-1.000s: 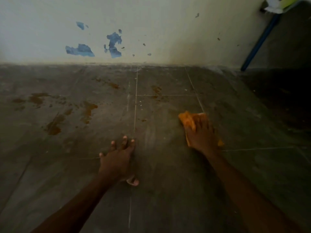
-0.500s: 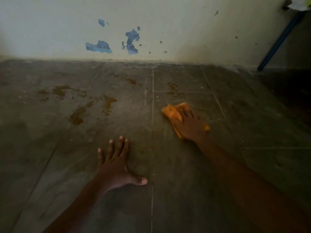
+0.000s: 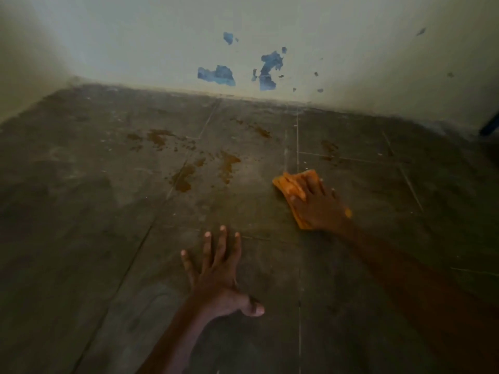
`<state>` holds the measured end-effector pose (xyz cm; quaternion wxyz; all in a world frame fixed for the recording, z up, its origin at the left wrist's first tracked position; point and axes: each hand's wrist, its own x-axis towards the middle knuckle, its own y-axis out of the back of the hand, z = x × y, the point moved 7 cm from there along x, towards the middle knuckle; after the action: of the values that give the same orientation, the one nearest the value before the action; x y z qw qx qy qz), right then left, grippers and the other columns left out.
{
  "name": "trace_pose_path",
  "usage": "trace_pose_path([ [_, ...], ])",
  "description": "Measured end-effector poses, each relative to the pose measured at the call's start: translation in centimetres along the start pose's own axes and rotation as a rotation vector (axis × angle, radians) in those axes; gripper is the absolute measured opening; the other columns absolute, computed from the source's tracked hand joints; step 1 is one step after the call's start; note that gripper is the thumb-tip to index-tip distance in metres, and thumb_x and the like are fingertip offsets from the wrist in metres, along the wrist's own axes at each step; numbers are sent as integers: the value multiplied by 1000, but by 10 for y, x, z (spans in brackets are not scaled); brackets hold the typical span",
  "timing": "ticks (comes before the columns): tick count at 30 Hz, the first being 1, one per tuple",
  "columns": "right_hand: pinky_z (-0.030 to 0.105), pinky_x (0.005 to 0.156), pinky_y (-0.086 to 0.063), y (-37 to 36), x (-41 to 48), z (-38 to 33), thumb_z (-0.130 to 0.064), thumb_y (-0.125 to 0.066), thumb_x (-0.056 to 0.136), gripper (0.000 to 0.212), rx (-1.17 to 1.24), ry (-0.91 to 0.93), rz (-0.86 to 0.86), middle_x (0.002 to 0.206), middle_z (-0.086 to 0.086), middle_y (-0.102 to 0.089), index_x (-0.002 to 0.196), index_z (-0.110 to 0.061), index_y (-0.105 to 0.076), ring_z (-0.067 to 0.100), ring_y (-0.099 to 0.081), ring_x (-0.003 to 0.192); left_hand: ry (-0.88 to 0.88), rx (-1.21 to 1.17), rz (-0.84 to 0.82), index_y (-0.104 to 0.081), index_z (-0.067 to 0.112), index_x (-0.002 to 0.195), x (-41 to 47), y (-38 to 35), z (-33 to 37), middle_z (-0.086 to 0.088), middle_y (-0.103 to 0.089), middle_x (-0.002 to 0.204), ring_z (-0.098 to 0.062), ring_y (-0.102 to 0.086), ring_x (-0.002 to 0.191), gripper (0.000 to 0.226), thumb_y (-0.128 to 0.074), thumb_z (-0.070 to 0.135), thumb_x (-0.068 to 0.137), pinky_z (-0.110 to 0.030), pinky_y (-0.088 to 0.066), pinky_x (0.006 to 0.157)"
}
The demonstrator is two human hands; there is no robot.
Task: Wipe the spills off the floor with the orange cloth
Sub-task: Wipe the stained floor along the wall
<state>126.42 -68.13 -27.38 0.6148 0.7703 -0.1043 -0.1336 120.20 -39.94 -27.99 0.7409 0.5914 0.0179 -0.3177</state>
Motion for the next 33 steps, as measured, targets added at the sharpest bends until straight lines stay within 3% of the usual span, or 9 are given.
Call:
trace_pose_path([
  [3,55,122,-5,-10,20,-73,-65,-11,94,74,42,6,-13,169,0,-1,159,-31,-8,36,0,154,10,-2,1,27,36,148,3,0,4,8,48,148,-22,48,134,147,-76,65,49,-68,26,104],
  [7,47,122,-12,-28,-76,-91,-67,-9,92,70,-29,475,-38,168,-13,-3,157,-42,-8,22,-3,155,79,-57,104,22,28,152,-5,6,-3,7,37,156,-18,36,142,150,-75,69,45,-60,18,114],
  [11,56,122,-13,-16,-44,-73,-67,-16,95,64,18,235,-30,167,-15,4,155,-47,-5,26,-5,155,136,-89,263,11,28,155,-34,7,-4,6,23,162,-18,18,150,143,-68,81,48,-53,6,121],
  [14,57,121,-5,-23,11,-142,-58,-26,101,64,144,-12,-50,169,-2,0,159,-34,-10,34,1,154,154,-125,233,3,26,156,-32,16,-29,3,16,164,-22,13,151,143,-69,83,47,-53,4,121],
  [17,58,120,-14,-46,-28,-221,-54,-26,100,63,34,334,-34,168,2,-14,158,-30,-18,37,-8,154,284,-122,219,-2,32,156,-24,61,-100,2,12,165,-28,14,151,138,-77,75,48,-62,1,118],
  [20,51,114,-31,-52,-117,-224,-57,-33,95,60,47,594,74,161,-6,-35,151,-36,-37,29,-32,148,376,-18,103,1,40,154,-19,89,-175,0,15,164,-36,11,150,141,-75,79,42,-71,-6,113],
  [23,52,112,-33,-45,-81,-221,-60,-25,92,65,45,485,93,161,-5,-35,150,-35,-38,30,-35,146,329,-37,93,2,40,154,-16,85,-197,-1,15,164,-40,5,150,144,-73,83,38,-72,-16,111],
  [28,57,121,-3,-49,51,-312,-56,-24,101,65,92,226,-104,169,-3,-2,159,-31,-10,35,2,154,309,-48,113,0,42,153,-16,84,-196,2,16,164,-38,6,150,141,-77,79,41,-74,-15,110],
  [33,51,118,-22,-58,-72,-300,-55,-21,95,67,44,622,60,164,-3,-27,155,-29,-30,28,-22,152,291,-67,98,1,41,154,-21,88,-191,2,18,164,-38,10,150,138,-78,75,45,-73,-13,111],
])
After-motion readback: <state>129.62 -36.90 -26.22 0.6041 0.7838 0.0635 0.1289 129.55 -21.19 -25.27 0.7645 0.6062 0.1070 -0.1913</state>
